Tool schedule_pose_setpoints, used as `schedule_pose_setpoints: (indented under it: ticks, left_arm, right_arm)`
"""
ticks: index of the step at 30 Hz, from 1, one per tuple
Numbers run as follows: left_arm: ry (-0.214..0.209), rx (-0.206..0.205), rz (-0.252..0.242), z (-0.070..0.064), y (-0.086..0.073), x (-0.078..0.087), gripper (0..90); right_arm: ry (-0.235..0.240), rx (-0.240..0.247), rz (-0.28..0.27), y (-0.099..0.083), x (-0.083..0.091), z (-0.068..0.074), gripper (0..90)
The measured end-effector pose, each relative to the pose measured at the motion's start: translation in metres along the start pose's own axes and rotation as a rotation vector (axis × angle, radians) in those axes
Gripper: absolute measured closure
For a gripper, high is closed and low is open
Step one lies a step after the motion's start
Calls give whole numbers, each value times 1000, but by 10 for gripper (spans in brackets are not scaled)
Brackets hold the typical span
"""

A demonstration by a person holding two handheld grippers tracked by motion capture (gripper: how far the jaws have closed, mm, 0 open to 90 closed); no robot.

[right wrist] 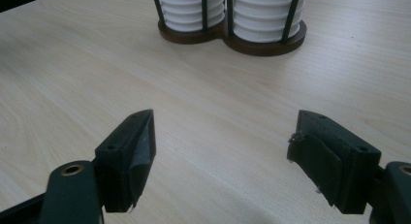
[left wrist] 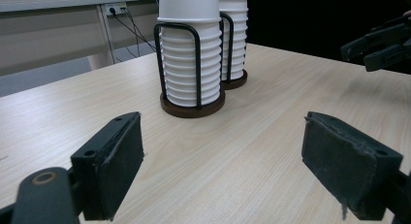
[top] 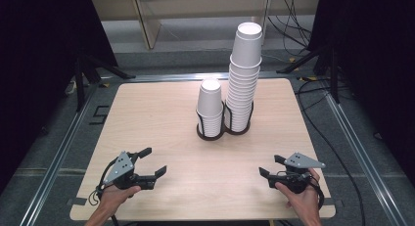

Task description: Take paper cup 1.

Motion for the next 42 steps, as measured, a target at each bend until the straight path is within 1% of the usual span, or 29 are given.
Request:
schedule_pose_setpoints:
  ticks: [2,3,4,7,8,9,12,13,15,17,19,20,23,24,25,26,27,28,29,30,32,35,36,37,38,39,40,41,42]
  left_arm:
    - [-1,1,-1,0,0,0,147]
    - [-1,2,-2,0,0,0,147]
    - [0,2,-2,0,0,0,147]
    - [2,3,-3,0,0,0,147]
    - [-9,15,-26,0,0,-2,147]
    - [2,3,-4,1,0,0,147]
    - [3,5,-3,1,0,0,147]
    - [4,1,-2,2,0,-1,147]
    - [-7,13,-25,1,0,-3,147]
    - [-6,16,-23,1,-1,-2,147]
    - [-3,13,-17,1,0,-2,147]
    - [-8,17,-28,1,-1,-3,147]
    - [-9,20,-28,1,-1,-3,147]
    - [-5,15,-21,1,0,-2,147]
    - [2,1,-2,2,0,-1,147]
    - [2,1,-2,2,0,-1,147]
    - [1,3,-2,2,0,-1,147]
    - [-10,16,-24,1,0,-3,147]
    - [-12,17,-26,1,-1,-3,147]
    - [-8,23,-22,1,-1,-3,147]
    - [-7,24,-21,2,-1,-3,147]
    - [-8,21,-23,3,-1,-3,147]
    - [2,9,0,3,0,-2,147]
    - [1,9,1,3,0,-2,147]
    - [0,9,3,3,0,-3,147]
    - [-1,11,3,3,0,-3,147]
    - [-1,11,3,3,0,-3,147]
    - [-9,26,-18,2,-1,-5,147]
    - [-10,25,-16,3,-1,-5,147]
  right_arm:
    - [-4,4,2,-1,-1,0,235]
    - [4,-12,2,-1,-1,1,235]
    - [-7,3,-3,-1,-1,0,236]
    - [-9,0,-15,0,-1,0,232]
    - [-3,-11,-21,0,-2,0,226]
    - [-11,-5,-21,0,-1,-1,225]
    - [-14,-2,-21,0,-2,-1,225]
    - [-4,-39,-14,0,-3,3,225]
    - [-5,-37,-25,0,-3,3,225]
    - [-12,2,-35,1,-4,0,223]
    - [-6,-7,-41,2,-4,2,223]
    - [-8,1,-43,2,-5,3,223]
    - [-3,16,-47,5,-7,4,224]
    - [-1,-2,-50,6,-8,7,225]
    - [-1,8,-59,7,-9,7,224]
    - [-1,8,-59,7,-9,7,224]
    - [-4,20,-59,9,-10,7,225]
    - [2,3,-59,11,-12,9,236]
    - [2,3,-59,11,-12,9,236]
    - [17,24,-71,14,-15,9,248]
    - [27,10,-61,17,-17,12,233]
    - [27,26,-75,21,-22,14,222]
    - [27,25,-75,23,-23,14,218]
    - [43,15,-69,29,-28,18,218]
    - [41,35,-82,31,-30,18,217]
    - [62,24,-82,34,-33,20,213]
    - [48,43,-85,38,-35,20,209]
    - [60,6,-73,41,-36,24,208]
    - [66,50,-97,45,-40,22,209]
Point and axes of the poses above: each handheld gripper's, and its own axes: x roughly backward along the jaws, y roughly out of its top, z roughly to its left, the point moved 1 cm from there along -x, roughly forward along the jaws, and after that the axes turned 9 degrees about y, right-handed, at the moved point
